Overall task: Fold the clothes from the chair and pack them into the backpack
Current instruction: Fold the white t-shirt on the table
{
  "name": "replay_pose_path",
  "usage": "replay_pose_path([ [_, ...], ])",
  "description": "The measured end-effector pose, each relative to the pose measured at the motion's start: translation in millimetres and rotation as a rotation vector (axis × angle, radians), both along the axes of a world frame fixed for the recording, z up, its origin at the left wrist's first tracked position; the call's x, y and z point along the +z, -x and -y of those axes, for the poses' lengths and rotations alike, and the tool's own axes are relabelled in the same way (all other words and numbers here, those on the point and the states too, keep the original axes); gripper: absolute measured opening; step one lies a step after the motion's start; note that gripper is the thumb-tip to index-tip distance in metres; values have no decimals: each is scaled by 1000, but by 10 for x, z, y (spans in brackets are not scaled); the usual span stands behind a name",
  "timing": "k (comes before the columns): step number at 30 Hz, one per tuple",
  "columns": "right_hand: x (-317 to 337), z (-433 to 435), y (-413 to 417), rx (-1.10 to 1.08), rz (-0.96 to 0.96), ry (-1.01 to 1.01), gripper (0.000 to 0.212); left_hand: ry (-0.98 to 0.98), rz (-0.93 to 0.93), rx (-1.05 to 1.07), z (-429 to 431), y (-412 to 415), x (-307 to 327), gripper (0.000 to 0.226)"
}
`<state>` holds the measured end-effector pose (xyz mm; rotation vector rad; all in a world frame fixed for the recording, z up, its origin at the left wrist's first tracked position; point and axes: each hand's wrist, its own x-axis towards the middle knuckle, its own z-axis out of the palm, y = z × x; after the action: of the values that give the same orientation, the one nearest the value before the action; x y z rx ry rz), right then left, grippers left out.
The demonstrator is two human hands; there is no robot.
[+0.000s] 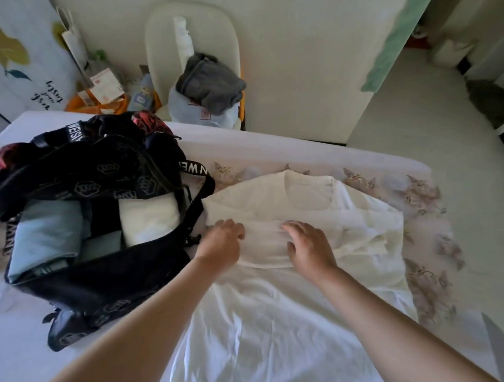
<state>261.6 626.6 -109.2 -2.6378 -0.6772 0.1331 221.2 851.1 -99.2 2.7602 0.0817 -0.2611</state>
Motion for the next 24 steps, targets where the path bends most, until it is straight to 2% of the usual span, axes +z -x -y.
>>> replay_pose_path([
  [2,-19,-286,-92,78,-7,19,52,-62,82,42,-176,-79,50,30],
  [4,-36,-563,-171,136,26,90,54,-177,73,9,-344,-136,99,35],
  [8,-57,-873,-339,103,47,150,23,-284,-15,-54,-530,-253,93,38],
  [11,16,-894,-451,-36,-54,-13,16,-316,-62,-44,-515,-379,104,31],
  [13,86,-859,-507,-150,-131,-150,14,-323,-24,1,-503,-469,110,25],
  [15,154,-806,-541,-206,-156,-189,15,-251,44,73,-557,-574,94,26],
  [17,212,-756,-565,-255,-163,-228,16,-56,78,146,-633,-684,96,26],
  [19,218,-731,-573,-287,-172,-272,13,189,28,136,-680,-787,130,23],
  [20,208,-731,-563,-282,-185,-279,10,250,-51,78,-669,-815,167,29],
  [21,190,-736,-548,-267,-216,-286,10,215,-141,-4,-646,-831,188,38],
  [22,182,-733,-526,-231,-256,-293,11,81,-211,-99,-632,-862,204,40],
  [24,142,-670,-475,-115,-312,-261,21,-336,-242,-217,-610,-903,213,29],
])
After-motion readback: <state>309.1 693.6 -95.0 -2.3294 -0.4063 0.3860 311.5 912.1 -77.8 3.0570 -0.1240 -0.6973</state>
